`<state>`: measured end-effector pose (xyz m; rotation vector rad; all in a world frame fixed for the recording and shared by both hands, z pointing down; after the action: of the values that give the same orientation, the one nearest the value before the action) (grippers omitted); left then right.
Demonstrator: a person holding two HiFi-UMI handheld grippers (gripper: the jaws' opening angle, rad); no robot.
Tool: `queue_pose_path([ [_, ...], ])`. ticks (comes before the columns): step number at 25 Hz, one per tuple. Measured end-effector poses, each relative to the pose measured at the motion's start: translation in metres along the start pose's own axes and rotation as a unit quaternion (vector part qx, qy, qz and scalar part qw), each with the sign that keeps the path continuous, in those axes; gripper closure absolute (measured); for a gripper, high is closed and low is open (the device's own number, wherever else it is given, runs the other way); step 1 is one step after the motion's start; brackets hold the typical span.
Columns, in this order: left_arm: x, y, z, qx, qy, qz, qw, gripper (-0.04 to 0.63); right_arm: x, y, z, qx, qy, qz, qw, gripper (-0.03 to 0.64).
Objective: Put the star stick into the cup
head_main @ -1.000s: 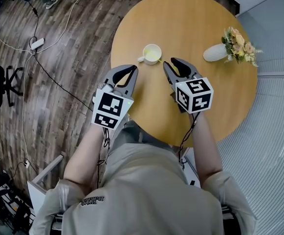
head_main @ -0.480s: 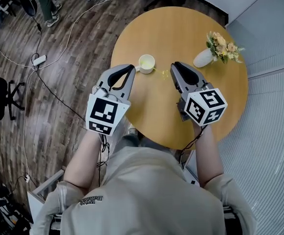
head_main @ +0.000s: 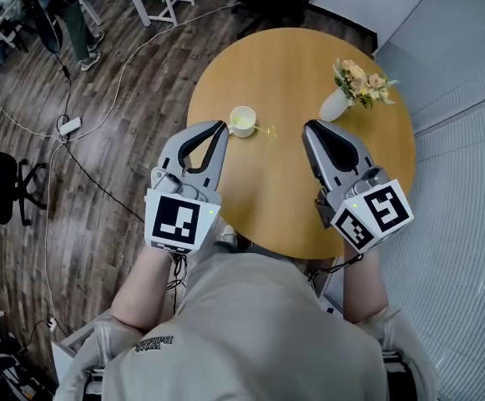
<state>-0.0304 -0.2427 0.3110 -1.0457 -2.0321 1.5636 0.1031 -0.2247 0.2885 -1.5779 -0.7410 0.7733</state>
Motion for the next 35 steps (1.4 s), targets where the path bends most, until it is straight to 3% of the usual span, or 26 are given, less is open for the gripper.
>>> queue_pose_path([
  [4, 0.01, 0.019, -0.013, 0.028, -0.008, -0.019, 0.9994, 0.572, 0.02, 0.013, 0.013, 0.016, 0.008, -0.011, 1.0, 0.575],
  [10, 0.026, 0.024, -0.029, 0.036, -0.018, -0.018, 0.999, 0.572, 0.04, 0.003, 0.027, 0.021, 0.003, -0.002, 1.0, 0.577],
  [17, 0.029, 0.0, -0.037, 0.037, -0.036, 0.012, 0.9986, 0.572, 0.051, -0.01, 0.029, 0.016, -0.001, 0.012, 1.0, 0.58],
  [24, 0.025, -0.005, -0.035, 0.033, -0.03, 0.019, 0.9988, 0.572, 0.051, -0.014, 0.019, 0.061, -0.02, 0.029, 0.997, 0.581],
  [35, 0.029, -0.001, -0.03, 0.031, -0.028, 0.018, 0.999, 0.572, 0.042, -0.015, 0.024, 0.057, -0.009, 0.036, 0.998, 0.581],
])
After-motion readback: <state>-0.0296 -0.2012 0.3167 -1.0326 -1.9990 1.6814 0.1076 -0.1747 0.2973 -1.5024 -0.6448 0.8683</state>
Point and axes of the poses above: the fingertips, and each gripper's own axes: x backward along the fingers, z to its left, y out of its top, the point moved 1 cm from there along x, backward along the fingers, and after that the axes turned 1 degree about -x, right-handed, at the moved point
